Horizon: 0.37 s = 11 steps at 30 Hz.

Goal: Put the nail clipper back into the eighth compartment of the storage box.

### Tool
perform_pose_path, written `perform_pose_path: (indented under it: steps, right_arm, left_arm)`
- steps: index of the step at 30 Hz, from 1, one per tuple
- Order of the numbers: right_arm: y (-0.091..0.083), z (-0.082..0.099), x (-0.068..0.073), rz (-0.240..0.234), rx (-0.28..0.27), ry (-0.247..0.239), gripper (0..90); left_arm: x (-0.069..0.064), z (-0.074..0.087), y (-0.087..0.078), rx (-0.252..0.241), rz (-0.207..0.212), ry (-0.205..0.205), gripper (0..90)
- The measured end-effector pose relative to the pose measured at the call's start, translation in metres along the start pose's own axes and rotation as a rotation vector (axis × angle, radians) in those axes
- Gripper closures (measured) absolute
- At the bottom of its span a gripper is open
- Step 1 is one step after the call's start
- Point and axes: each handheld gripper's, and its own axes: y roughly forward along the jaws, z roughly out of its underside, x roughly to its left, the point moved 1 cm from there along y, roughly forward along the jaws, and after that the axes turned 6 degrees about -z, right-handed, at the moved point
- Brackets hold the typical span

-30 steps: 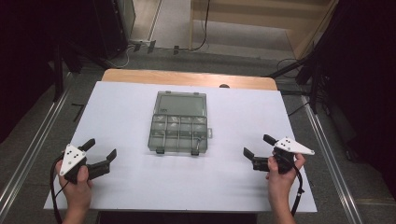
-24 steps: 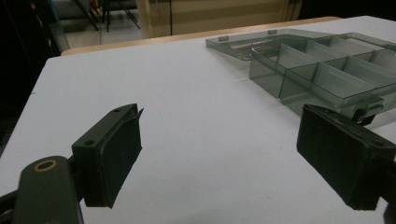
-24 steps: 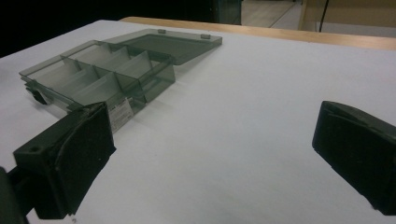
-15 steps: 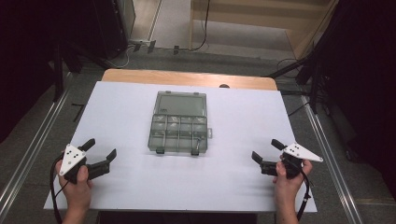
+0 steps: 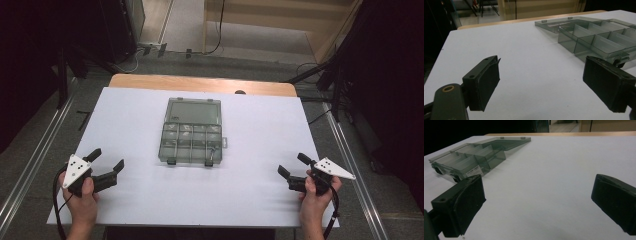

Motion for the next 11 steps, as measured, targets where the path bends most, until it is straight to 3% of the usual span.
perform_pose_path:
  steps: [11]
  right_arm:
    - [0.0,0.0016,-0.0026,0.001,-0.016,0.02,0.0]
  left_arm:
    - [-0.0003,0.0,0.0003,0.0,0.001,0.002,13.2]
